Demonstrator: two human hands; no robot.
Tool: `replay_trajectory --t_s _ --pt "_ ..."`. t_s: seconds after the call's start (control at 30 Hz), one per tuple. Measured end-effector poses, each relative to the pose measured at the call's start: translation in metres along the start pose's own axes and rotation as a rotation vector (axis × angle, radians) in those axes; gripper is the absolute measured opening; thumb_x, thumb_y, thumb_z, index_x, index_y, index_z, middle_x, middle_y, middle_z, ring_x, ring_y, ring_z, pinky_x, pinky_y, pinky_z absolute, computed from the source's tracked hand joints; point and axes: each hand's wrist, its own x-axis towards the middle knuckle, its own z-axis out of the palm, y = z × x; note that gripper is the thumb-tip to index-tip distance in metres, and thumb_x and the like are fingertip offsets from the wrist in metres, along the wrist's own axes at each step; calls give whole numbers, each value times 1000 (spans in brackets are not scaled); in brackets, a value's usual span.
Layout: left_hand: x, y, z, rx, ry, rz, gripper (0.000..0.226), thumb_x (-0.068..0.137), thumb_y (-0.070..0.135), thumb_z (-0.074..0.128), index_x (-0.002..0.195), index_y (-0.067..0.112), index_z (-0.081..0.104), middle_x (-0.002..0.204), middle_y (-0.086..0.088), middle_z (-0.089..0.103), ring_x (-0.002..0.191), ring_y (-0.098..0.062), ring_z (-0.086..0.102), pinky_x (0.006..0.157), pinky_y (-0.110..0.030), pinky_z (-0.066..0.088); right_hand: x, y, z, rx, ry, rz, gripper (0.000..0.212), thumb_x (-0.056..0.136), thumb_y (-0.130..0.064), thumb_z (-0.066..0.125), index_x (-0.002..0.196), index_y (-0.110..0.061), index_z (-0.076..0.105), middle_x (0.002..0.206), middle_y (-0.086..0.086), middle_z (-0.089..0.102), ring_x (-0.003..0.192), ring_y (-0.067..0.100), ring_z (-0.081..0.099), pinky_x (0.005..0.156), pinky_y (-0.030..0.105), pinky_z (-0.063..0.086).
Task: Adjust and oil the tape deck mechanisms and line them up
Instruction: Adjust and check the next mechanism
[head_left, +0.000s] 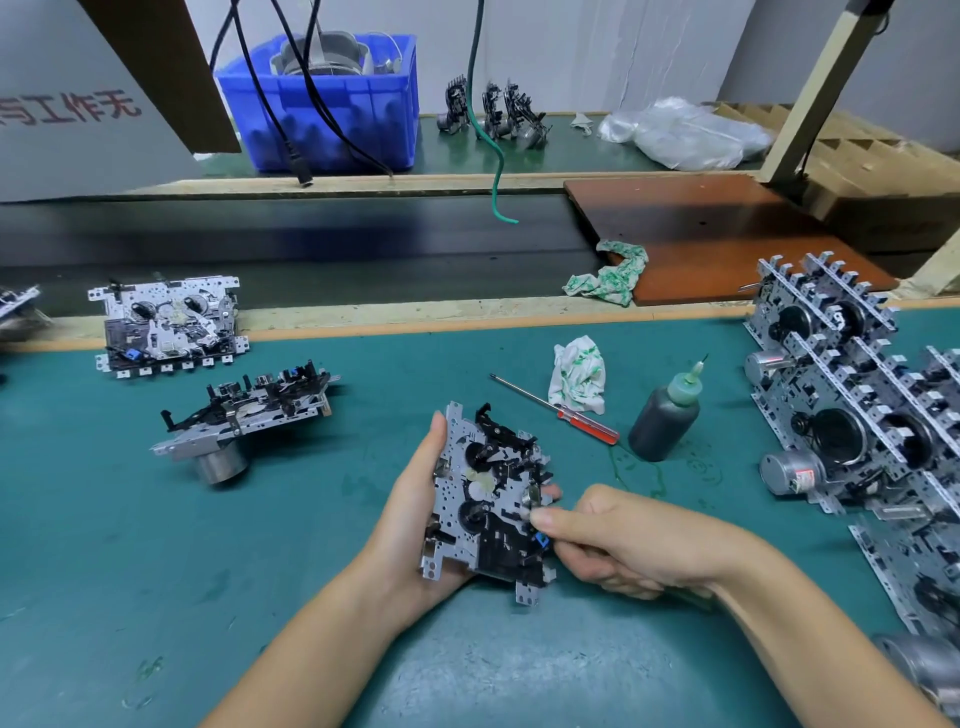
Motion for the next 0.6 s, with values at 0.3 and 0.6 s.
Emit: replay_trajectory --t_s 0.3,0.6 --pt "-6 2 -2 -144 -53 -19 80 87 68 31 108 2 71 119 -24 63 104 -34 66 84 -42 54 -5 2 -4 118 5 -148 58 89 -53 41 43 -21 55 28 -4 30 29 11 23 39 20 26" --pt "-13 5 0 -344 -83 -7 93 81 73 39 123 -9 55 130 -32 52 120 -45 52 107 -56 32 5 -4 5 335 401 -444 34 98 -25 35 97 -7 64 39 1 33 46 10 49 45 9 39"
